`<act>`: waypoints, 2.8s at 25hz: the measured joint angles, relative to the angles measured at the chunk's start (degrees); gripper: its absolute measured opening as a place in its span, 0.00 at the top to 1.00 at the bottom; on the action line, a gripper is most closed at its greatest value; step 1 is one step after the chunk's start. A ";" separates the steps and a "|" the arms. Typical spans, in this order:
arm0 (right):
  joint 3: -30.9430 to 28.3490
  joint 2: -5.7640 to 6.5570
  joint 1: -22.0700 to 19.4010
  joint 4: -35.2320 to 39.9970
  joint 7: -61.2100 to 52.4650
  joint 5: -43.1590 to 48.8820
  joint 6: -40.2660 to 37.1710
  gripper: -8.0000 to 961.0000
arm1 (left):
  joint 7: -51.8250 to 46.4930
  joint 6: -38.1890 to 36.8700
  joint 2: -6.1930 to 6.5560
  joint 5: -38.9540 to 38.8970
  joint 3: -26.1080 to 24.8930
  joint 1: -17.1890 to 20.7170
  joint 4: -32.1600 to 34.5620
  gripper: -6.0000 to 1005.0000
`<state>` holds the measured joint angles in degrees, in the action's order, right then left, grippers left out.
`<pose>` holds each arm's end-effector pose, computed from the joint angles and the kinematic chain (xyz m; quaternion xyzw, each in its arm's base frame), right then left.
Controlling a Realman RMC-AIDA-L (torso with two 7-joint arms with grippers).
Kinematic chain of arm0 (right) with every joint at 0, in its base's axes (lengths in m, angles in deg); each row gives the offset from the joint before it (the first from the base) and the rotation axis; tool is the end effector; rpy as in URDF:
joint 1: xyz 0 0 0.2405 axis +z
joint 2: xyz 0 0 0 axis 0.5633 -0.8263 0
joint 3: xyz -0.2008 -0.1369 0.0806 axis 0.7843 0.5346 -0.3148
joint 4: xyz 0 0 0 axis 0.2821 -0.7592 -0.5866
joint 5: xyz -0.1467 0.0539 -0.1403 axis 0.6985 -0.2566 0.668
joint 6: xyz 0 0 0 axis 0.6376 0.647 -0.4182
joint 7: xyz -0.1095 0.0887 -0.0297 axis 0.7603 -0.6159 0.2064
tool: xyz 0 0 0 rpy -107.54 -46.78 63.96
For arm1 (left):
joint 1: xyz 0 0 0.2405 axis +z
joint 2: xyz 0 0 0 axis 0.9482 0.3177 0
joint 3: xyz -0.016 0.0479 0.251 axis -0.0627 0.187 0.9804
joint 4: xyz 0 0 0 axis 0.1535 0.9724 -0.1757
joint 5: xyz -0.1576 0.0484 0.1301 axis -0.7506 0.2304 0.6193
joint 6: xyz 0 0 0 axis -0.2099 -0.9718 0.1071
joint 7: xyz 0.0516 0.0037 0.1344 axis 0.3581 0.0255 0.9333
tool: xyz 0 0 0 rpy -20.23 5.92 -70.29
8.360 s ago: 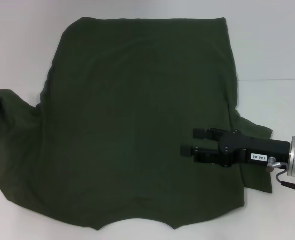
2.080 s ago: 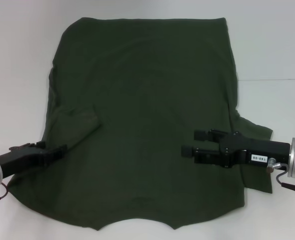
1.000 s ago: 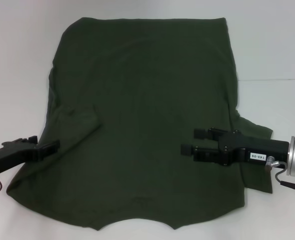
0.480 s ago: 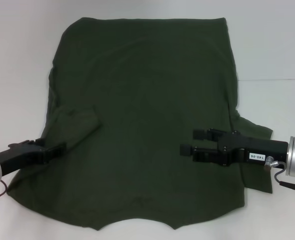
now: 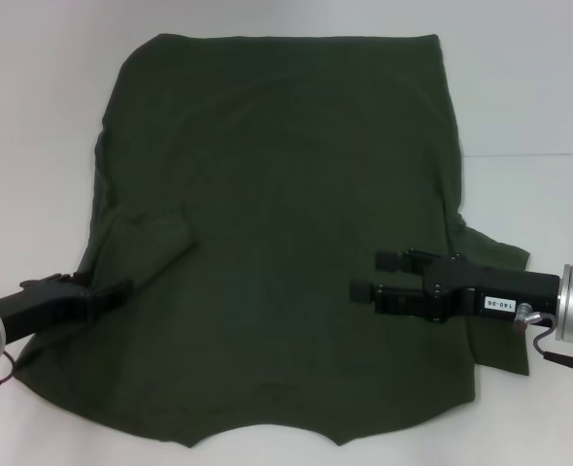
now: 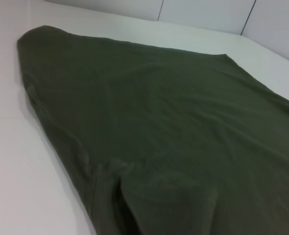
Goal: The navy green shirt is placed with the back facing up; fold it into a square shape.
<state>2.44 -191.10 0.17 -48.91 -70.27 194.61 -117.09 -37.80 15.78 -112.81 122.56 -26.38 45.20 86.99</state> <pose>0.2437 0.3498 -0.0223 -0.8979 0.3081 0.2917 0.1171 -0.3308 0.3579 0.0010 -0.8162 -0.4205 -0.1669 0.3594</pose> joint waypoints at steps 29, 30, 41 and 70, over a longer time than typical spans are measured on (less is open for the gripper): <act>0.00 -0.08 -0.28 0.00 0.02 0.03 -0.30 0.07 | -0.23 3.31 0.04 2.56 -0.17 -0.31 -0.26 0.56; 0.00 -0.07 -0.30 0.00 0.03 0.02 -0.33 0.07 | -0.25 3.31 0.04 2.57 -0.19 -0.32 -0.25 0.63; 0.06 -0.07 -0.43 0.00 0.24 -0.02 -0.46 0.08 | -0.49 2.57 0.09 2.45 -0.22 -0.33 -0.07 0.98; -0.47 0.26 -0.53 -0.07 0.27 -0.22 -0.22 0.13 | 0.14 -16.61 0.15 2.71 -0.31 -0.25 1.13 0.83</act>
<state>1.96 -190.84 -0.35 -48.98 -70.01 194.39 -117.31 -37.65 -0.83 -112.66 125.27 -26.69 44.95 88.12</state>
